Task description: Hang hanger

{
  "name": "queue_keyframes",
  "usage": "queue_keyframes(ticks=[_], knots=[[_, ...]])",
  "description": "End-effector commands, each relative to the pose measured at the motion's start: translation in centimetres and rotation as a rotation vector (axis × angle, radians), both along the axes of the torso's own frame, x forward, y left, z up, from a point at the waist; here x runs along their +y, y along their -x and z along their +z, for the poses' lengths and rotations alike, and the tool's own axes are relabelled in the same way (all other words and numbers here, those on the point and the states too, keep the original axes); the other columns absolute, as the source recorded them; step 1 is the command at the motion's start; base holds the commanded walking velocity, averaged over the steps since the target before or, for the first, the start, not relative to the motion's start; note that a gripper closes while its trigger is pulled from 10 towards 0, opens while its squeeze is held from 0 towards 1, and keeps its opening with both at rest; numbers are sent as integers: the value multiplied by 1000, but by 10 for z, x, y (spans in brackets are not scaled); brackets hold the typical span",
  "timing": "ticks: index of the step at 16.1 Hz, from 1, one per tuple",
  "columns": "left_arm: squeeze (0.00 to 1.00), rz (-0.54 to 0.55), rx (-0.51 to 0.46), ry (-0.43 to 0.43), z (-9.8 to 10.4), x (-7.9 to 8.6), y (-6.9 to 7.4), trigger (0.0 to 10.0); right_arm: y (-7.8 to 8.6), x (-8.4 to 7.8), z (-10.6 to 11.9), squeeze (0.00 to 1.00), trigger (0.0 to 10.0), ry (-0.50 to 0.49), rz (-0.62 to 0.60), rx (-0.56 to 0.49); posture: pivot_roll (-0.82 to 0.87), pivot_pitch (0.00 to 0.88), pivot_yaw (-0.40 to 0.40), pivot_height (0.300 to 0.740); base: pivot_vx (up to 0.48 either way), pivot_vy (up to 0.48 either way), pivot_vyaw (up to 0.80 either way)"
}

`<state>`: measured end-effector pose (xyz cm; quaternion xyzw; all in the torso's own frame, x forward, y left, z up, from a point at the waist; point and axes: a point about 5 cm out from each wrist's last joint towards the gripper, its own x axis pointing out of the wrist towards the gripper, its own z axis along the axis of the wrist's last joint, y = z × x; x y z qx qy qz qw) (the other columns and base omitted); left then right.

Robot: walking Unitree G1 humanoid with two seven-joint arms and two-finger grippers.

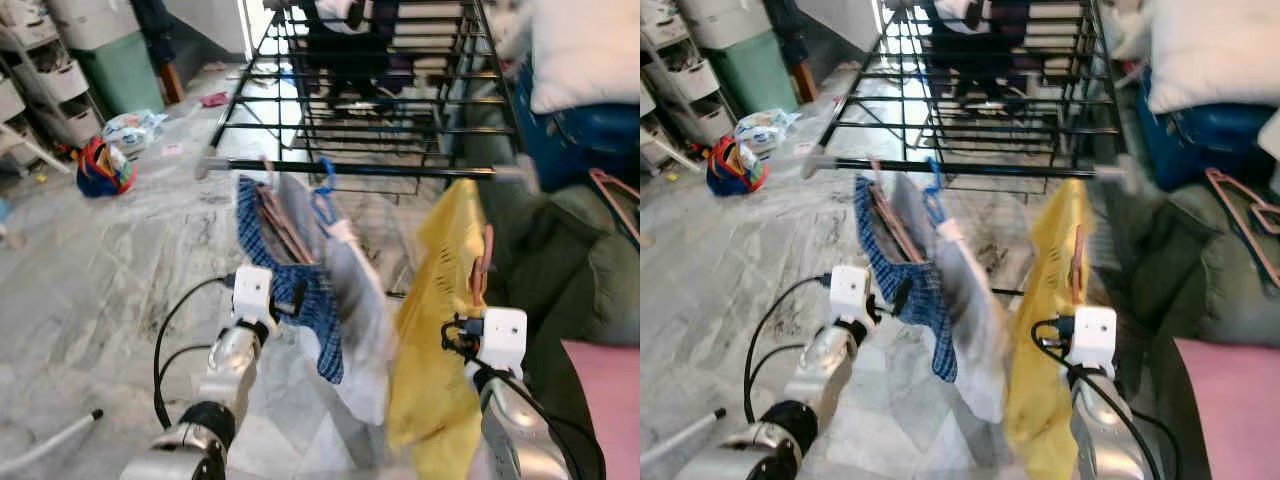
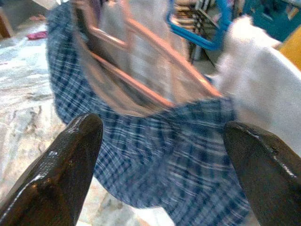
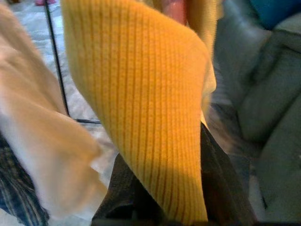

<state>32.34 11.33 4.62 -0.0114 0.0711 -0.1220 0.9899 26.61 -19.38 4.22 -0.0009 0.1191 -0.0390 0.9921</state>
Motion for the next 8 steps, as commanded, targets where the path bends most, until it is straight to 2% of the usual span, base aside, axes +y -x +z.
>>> queue_keyframes(ticks=[1,8], knots=[[0,25,3,-15,-1,9,0,10000,-6,10,9,0,10000,-14,43,-43,-181,72,63,740,322,0,0],[0,22,10,-15,-2,8,1,10000,-6,9,11,0,10000,-13,47,-46,-186,76,58,740,316,0,0]])
